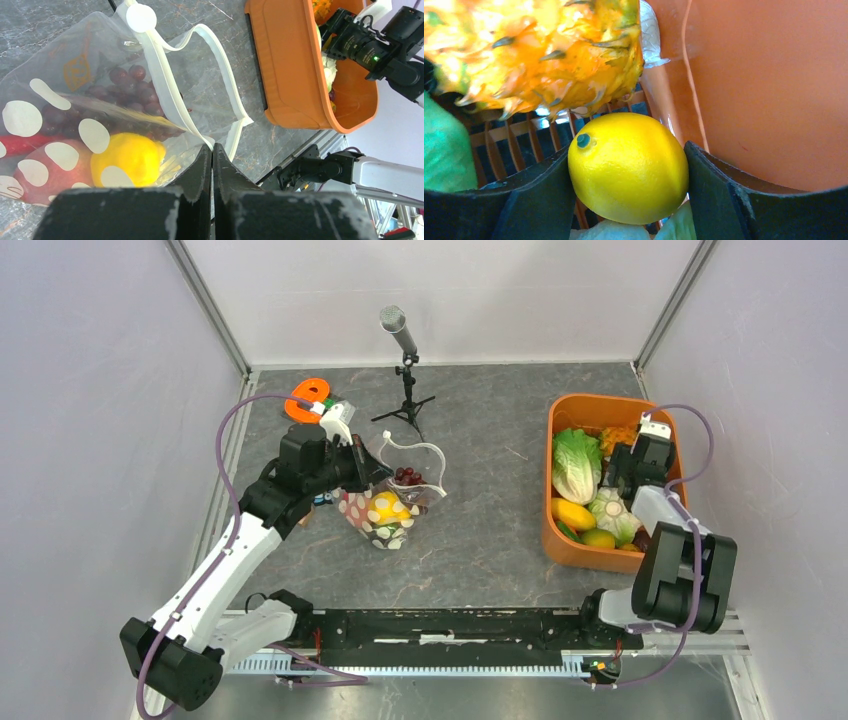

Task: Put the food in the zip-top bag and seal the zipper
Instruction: Pick up the fake fruit from the bin, then place the fake fruit in the zipper food storage bag.

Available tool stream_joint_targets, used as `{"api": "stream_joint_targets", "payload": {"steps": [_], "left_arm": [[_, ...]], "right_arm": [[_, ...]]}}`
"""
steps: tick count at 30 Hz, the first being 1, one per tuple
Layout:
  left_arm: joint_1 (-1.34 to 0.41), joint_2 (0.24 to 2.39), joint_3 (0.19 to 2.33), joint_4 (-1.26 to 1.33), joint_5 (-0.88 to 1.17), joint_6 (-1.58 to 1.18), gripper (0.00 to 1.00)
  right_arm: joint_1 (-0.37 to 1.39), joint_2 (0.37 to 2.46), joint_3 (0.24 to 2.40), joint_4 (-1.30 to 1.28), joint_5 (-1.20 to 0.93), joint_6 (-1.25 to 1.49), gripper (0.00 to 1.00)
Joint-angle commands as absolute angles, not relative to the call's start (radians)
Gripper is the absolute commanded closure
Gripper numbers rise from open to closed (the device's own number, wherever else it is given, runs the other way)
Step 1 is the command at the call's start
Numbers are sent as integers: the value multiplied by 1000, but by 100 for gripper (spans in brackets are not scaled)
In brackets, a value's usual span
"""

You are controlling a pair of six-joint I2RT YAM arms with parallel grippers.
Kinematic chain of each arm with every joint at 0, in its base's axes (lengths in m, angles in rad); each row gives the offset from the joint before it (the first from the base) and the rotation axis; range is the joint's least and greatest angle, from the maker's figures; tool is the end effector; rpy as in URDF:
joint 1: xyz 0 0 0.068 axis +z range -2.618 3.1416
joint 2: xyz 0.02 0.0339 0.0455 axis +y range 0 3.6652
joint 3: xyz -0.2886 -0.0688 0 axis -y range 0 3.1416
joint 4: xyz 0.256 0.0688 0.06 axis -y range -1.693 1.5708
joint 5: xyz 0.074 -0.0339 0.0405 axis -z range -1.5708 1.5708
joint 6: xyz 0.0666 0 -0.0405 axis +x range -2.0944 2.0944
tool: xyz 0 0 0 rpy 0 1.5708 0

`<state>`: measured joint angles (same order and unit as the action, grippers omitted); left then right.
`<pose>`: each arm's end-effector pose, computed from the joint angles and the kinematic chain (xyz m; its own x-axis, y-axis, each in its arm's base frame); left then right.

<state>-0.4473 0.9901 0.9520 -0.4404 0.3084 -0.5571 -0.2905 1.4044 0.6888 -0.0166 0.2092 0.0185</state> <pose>0.2093 -0.1228 0.3417 -0.6987 -0.2236 -0.6796 0.3365 0.7356 -0.5880 0.2914 -0.1015 0.1824 -0.6325 0.2080 -0.7461 0.4399 0.8893 -0.1251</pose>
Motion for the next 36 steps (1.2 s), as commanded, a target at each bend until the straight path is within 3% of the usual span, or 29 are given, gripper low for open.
{"api": "stream_joint_targets", "payload": {"steps": [1, 4, 7, 28, 36], "left_arm": [[-450, 967, 947, -417, 322, -522, 98], [-449, 966, 945, -417, 324, -522, 98], [-450, 966, 945, -416, 327, -526, 98], [-449, 972, 945, -409, 340, -532, 98], [-450, 969, 936, -404, 340, -540, 98]], "right_arm": [[-290, 1291, 644, 70, 126, 35, 39], [-291, 1229, 633, 79, 68, 47, 48], [-291, 1191, 639, 71, 24, 53, 49], [-290, 942, 644, 4, -364, 195, 50], [-290, 893, 645, 73, -662, 303, 51]]}}
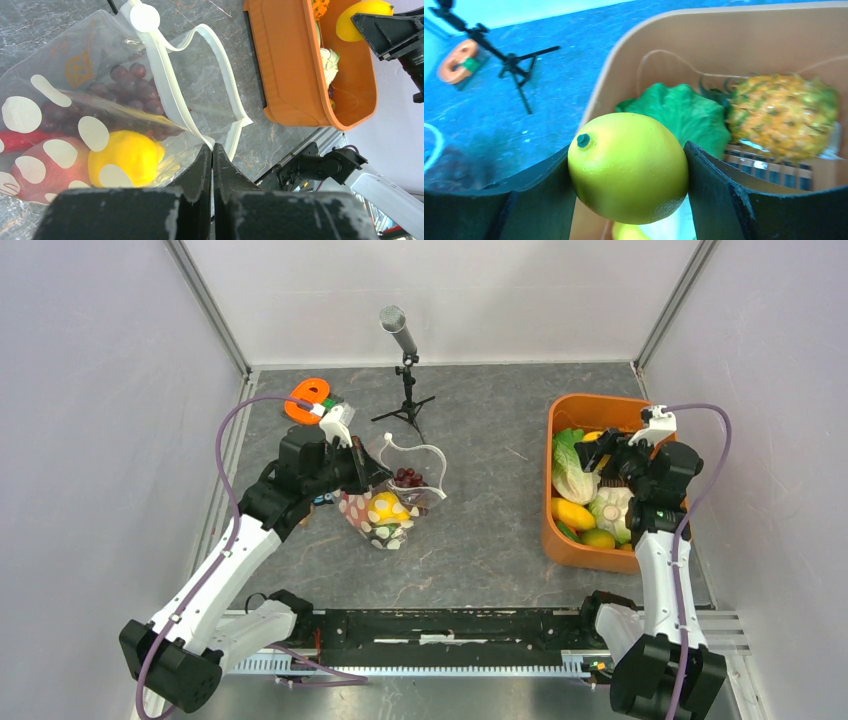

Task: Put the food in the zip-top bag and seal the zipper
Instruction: Place the fake fruit in the zipper food storage bag.

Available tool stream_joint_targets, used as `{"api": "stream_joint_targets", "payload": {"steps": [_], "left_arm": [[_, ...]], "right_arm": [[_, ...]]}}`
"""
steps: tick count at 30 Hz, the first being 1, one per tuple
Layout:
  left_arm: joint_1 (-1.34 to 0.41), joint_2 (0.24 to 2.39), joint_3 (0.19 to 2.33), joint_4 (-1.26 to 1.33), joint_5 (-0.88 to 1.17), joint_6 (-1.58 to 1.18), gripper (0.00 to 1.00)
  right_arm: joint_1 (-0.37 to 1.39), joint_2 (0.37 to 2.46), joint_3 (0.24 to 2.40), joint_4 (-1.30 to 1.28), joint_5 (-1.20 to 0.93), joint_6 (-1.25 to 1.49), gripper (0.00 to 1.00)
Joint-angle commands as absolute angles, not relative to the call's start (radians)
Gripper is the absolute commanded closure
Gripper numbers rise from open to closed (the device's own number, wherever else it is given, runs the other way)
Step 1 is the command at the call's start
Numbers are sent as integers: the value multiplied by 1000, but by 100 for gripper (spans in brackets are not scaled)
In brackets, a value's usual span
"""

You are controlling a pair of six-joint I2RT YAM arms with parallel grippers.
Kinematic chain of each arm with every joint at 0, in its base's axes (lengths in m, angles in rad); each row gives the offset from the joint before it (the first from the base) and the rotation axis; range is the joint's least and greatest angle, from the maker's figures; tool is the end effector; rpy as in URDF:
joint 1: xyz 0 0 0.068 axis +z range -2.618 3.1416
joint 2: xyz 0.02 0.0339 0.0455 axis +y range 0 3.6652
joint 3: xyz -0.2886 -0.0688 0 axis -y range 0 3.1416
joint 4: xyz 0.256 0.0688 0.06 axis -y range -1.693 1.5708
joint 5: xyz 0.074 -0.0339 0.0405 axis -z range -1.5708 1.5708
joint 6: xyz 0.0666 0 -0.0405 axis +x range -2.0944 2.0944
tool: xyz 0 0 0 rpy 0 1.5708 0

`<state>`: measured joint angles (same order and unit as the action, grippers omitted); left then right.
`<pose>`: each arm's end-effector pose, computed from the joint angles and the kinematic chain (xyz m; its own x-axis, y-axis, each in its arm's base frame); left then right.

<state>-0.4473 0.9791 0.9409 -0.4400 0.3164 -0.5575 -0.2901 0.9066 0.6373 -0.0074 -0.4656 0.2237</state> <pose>0.2065 -0.1221 0.3400 -0.7013 -0.2212 -0.6776 0.3407 0.7310 -0.5912 0.2321 -0.0381 0.2940 -0.2904 0.2935 -0.9108 -0.0962 0.9380 0.3330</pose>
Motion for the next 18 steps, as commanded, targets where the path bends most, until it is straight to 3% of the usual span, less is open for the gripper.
{"api": "stream_joint_targets", "payload": {"steps": [1, 9, 18], "left_arm": [[-449, 969, 936, -405, 341, -541, 98], [-449, 972, 937, -399, 347, -550, 98], [-449, 973, 933, -390, 353, -560, 98]], "right_arm": [[-286, 891, 641, 88, -690, 318, 51], [-194, 901, 644, 113, -733, 331, 51], [98, 941, 678, 247, -703, 403, 50]]}}
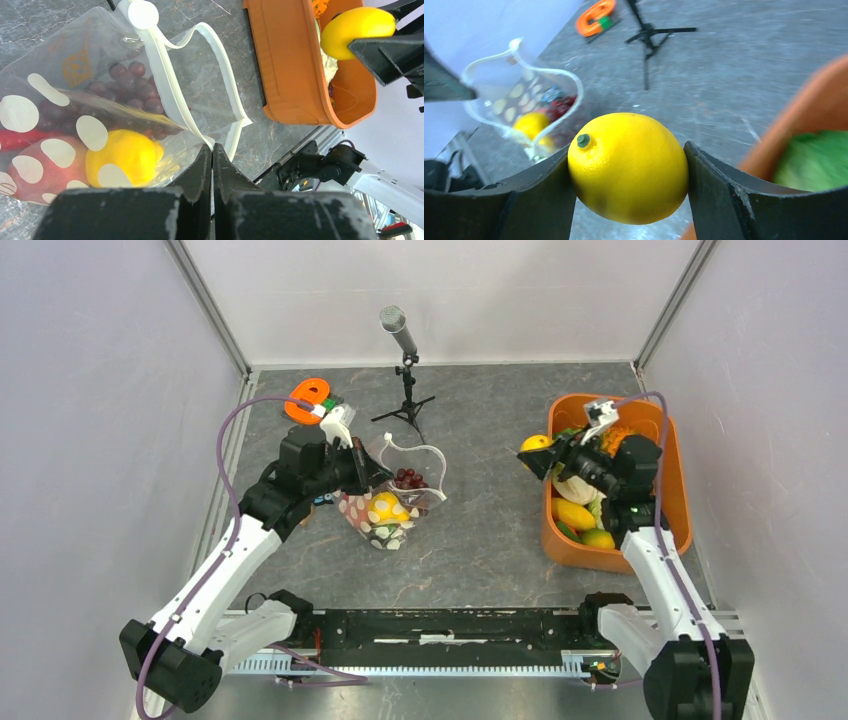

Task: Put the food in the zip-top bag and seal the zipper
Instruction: Place the fake fruit in the zipper food storage bag.

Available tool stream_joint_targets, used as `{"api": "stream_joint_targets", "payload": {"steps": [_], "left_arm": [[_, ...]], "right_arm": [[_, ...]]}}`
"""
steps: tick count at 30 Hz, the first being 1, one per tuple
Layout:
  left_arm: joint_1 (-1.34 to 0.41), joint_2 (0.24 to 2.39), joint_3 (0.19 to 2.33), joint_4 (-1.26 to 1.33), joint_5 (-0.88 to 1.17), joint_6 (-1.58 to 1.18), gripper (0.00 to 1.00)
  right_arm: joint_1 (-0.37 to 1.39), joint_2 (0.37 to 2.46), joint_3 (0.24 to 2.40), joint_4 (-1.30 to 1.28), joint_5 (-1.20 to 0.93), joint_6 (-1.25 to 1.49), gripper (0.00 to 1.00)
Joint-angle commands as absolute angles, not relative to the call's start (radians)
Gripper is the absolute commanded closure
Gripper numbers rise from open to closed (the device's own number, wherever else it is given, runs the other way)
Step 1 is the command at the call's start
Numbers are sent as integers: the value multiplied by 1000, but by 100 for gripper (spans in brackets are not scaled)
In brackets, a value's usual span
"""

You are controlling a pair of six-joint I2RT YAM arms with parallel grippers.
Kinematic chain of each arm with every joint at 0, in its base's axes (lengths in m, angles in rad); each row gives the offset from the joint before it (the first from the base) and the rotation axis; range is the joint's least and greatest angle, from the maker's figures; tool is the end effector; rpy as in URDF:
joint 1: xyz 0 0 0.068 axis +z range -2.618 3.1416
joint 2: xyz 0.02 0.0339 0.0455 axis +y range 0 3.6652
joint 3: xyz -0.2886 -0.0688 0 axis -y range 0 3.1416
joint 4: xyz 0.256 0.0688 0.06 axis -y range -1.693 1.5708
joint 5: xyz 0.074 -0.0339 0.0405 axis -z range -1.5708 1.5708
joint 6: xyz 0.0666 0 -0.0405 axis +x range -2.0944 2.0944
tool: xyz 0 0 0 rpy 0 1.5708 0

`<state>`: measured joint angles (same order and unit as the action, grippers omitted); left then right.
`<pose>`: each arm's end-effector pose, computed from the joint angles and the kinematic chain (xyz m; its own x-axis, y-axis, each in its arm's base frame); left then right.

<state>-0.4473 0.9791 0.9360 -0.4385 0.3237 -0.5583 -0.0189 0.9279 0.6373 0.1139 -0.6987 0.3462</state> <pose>0.2062 -0.1224 0.3384 -0.7061 -0.2183 -0.6736 0.3421 0.7277 -0.5945 0.2333 0.0384 0.3066 -0.3752 0.2670 -0.8877 -0.5223 0.7303 0.4404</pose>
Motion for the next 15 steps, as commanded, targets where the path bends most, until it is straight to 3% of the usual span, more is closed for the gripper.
{"api": "stream_joint_targets", "payload": {"steps": [1, 15], "left_arm": [[-449, 973, 933, -391, 354, -560, 98], [-449, 956, 930, -396, 373, -555, 98]], "right_arm": [[128, 950, 679, 281, -696, 425, 50], [583, 1245, 834, 433, -446, 435, 49]]}}
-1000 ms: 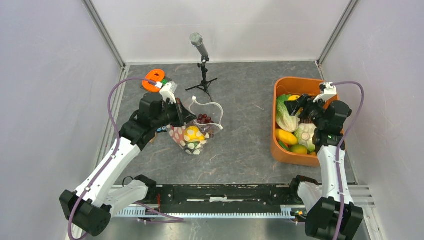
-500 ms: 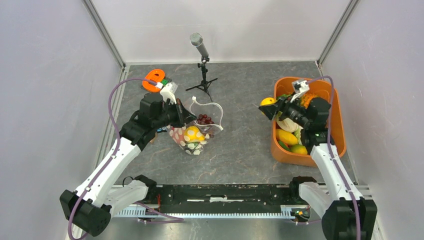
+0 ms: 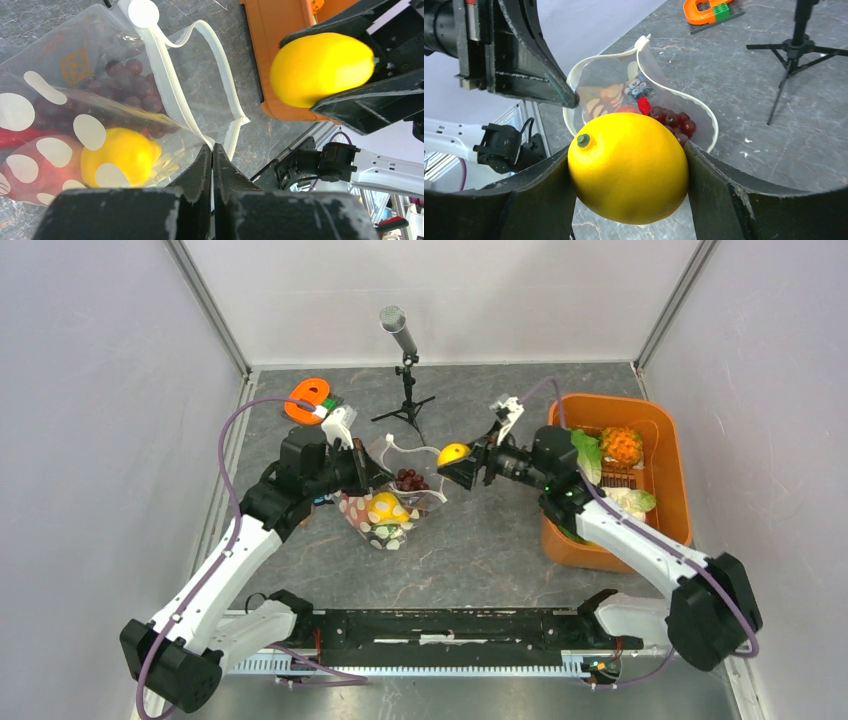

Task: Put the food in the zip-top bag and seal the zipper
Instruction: Place the fake fruit in the zipper food storage bag.

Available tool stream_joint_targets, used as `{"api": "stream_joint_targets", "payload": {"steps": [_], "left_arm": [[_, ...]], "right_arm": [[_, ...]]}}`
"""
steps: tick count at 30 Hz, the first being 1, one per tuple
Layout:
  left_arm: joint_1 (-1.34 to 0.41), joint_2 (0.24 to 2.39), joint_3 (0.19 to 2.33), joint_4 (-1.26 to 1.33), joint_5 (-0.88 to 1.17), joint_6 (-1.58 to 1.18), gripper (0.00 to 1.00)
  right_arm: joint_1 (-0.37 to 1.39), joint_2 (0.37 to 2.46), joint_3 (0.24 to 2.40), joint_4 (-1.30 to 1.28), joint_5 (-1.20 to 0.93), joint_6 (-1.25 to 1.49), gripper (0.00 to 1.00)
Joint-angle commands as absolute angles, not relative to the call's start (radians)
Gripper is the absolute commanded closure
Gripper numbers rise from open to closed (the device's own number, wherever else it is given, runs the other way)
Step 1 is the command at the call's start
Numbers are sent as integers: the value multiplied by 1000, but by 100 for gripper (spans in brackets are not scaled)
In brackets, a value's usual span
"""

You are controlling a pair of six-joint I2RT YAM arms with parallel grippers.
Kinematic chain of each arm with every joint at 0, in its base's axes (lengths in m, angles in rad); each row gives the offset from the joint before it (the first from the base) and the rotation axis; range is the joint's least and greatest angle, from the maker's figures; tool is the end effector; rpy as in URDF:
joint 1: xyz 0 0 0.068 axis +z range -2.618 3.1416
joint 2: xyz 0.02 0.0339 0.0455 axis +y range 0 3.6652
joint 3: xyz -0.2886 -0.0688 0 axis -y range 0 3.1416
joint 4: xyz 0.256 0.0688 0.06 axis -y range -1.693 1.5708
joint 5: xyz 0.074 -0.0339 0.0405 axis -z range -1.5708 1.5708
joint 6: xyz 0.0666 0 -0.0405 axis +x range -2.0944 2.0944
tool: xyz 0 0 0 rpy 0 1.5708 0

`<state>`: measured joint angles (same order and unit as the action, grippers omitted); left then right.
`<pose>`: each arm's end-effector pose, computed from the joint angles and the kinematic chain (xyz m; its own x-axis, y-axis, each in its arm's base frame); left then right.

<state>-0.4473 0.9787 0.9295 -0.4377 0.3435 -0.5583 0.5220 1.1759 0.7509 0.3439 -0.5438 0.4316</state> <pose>0.2052 -0.1233 0.3363 -0.7157 -0.2099 -0.6661 0.3496 0.7181 -0.6018 0.2407 0.1782 0.3184 -0.4293 0.1660 -0.8878 -0.7642 0.4571 0.4550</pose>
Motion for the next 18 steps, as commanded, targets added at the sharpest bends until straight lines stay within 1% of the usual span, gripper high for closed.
{"api": "stream_joint_targets", "payload": {"steps": [1, 5, 10, 18], "left_arm": [[-450, 953, 928, -397, 373, -556, 98], [-449, 946, 930, -411, 364, -548, 98], [-449, 948, 931, -410, 364, -548, 98], [-450, 942, 933, -410, 348, -549, 98]], "right_arm": [[606, 1267, 845, 433, -431, 431, 49], [676, 1330, 874, 463, -372, 403, 48], [730, 1432, 926, 439, -346, 381, 48], [806, 1527, 969, 465, -323, 373, 44]]}}
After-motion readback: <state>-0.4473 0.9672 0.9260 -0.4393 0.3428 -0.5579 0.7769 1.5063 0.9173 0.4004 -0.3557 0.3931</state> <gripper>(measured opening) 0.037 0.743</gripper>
